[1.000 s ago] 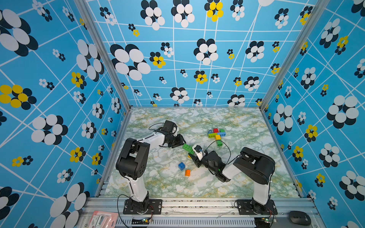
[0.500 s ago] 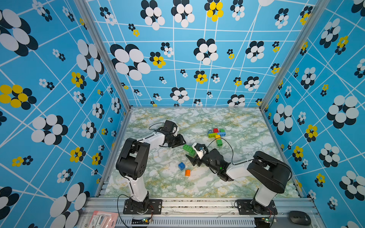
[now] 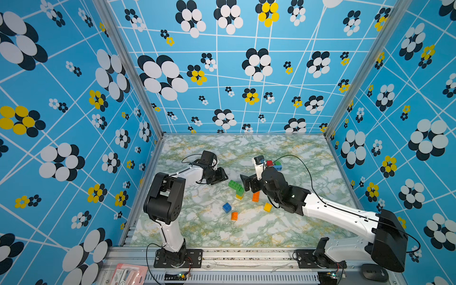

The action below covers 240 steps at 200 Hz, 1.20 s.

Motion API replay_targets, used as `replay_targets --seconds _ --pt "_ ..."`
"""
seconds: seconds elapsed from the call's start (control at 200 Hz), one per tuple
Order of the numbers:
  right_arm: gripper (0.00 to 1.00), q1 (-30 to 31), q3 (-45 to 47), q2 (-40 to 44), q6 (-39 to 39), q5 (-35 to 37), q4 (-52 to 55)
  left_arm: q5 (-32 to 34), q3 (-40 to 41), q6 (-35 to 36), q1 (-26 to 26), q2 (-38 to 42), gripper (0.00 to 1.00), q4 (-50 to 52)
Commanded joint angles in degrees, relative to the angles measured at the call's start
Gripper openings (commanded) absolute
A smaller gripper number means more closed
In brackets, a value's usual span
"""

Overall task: Assemble a fork with lego
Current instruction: Adjust the lego brick at the center of the board, then pick up the lego brick from the center of the board.

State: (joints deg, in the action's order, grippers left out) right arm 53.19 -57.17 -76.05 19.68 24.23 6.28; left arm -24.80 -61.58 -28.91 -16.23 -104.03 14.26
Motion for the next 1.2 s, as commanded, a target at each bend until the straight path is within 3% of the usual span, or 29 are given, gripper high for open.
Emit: replay_targets --seconds 0.0,0.16,0.325,0.385,0.63,1.195 --pt "0.99 -0.08 -2.19 -1.61 10.99 6.43 22.65 0.78 1.25 0.08 0.08 1.79 0.49 -0.73" --pt "0.99 -4.34 -6.96 -6.03 21.76 2.21 31.56 2.94 3.83 0.04 0.14 5.42 0.49 -1.47" --pt "0.75 -6.27 -12.37 -15.03 29.79 -3.84 37.06 6.33 12.32 -0.98 -0.12 14.99 0.5 -5.91" --pt "0.71 -6.33 -14.85 -18.43 30.9 -6.33 38.47 7.44 15.31 -1.01 -0.46 18.45 0.51 -6.88" --pt "0.61 -6.95 -20.52 -27.22 32.96 -12.28 41.82 7.74 23.13 -0.86 -2.72 27.36 0.52 -11.1" --pt "0.5 -9.76 -24.5 -36.21 32.39 -17.76 40.81 8.36 23.61 -0.3 -4.08 27.42 0.52 -11.34"
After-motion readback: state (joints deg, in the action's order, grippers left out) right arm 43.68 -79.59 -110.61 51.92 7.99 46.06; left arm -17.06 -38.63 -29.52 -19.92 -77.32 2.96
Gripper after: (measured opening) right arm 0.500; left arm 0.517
